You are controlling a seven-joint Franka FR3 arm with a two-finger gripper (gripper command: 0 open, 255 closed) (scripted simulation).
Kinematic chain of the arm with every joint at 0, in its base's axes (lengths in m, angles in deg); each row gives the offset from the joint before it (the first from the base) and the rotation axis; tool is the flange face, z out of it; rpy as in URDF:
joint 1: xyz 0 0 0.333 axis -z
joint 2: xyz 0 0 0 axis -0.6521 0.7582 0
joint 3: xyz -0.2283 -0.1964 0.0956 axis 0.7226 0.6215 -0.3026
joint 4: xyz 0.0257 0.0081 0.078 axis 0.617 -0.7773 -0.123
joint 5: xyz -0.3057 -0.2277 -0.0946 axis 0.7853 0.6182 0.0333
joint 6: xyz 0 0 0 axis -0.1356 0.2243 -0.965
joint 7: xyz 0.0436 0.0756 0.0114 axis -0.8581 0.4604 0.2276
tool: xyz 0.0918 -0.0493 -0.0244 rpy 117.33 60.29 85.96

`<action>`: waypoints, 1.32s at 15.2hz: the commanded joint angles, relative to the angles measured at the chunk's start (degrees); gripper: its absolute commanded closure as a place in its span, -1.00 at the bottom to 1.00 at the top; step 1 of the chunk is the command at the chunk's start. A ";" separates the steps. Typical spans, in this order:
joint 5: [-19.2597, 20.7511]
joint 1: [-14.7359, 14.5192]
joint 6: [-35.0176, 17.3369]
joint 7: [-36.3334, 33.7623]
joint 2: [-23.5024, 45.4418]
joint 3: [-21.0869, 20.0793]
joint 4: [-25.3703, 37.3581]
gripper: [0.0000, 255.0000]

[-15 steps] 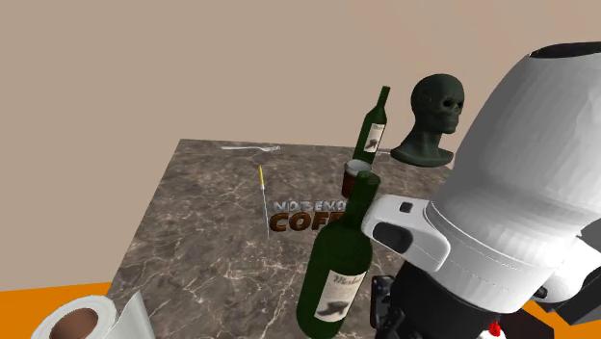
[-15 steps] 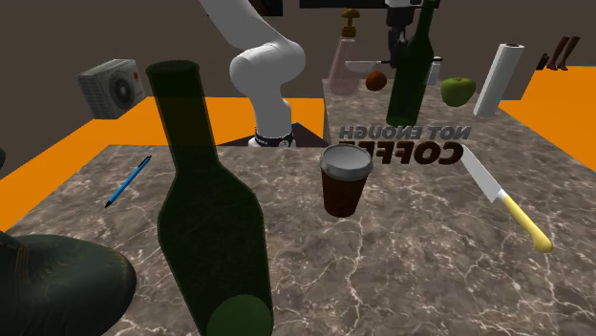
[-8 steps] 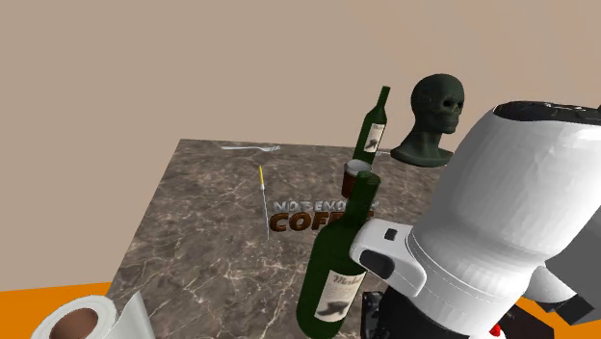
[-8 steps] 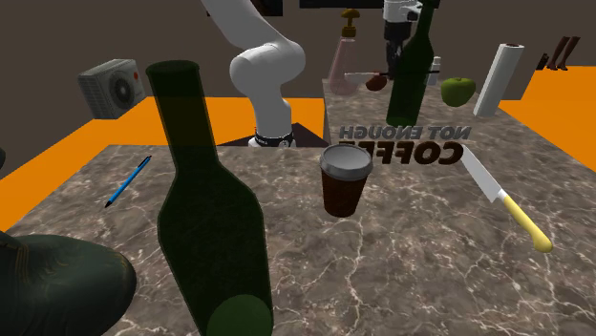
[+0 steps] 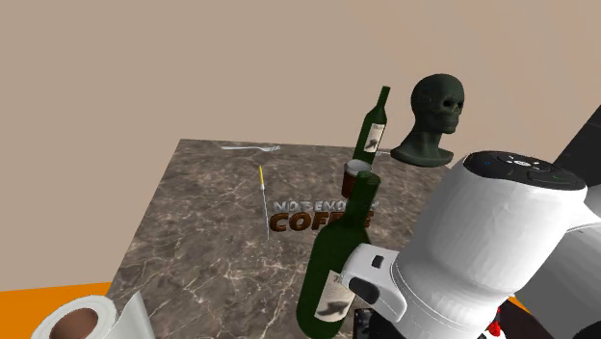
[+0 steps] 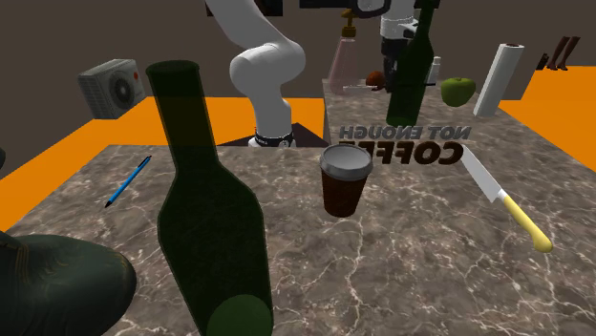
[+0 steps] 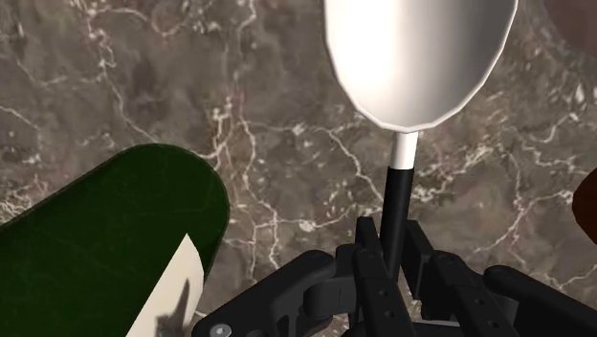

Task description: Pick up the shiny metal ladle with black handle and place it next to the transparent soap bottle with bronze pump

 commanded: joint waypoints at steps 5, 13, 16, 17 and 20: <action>-2.21 0.93 -5.69 0.77 3.30 -3.87 -2.03 1.00; -10.69 8.53 -1.90 6.43 -2.44 -11.58 -1.72 1.00; -12.72 9.08 1.19 8.12 -6.23 -11.36 -2.61 -1.00; -12.79 7.32 2.03 7.09 -7.69 -10.50 -3.37 -1.00; -14.42 7.72 0.25 7.17 -6.63 -12.93 -3.20 -1.00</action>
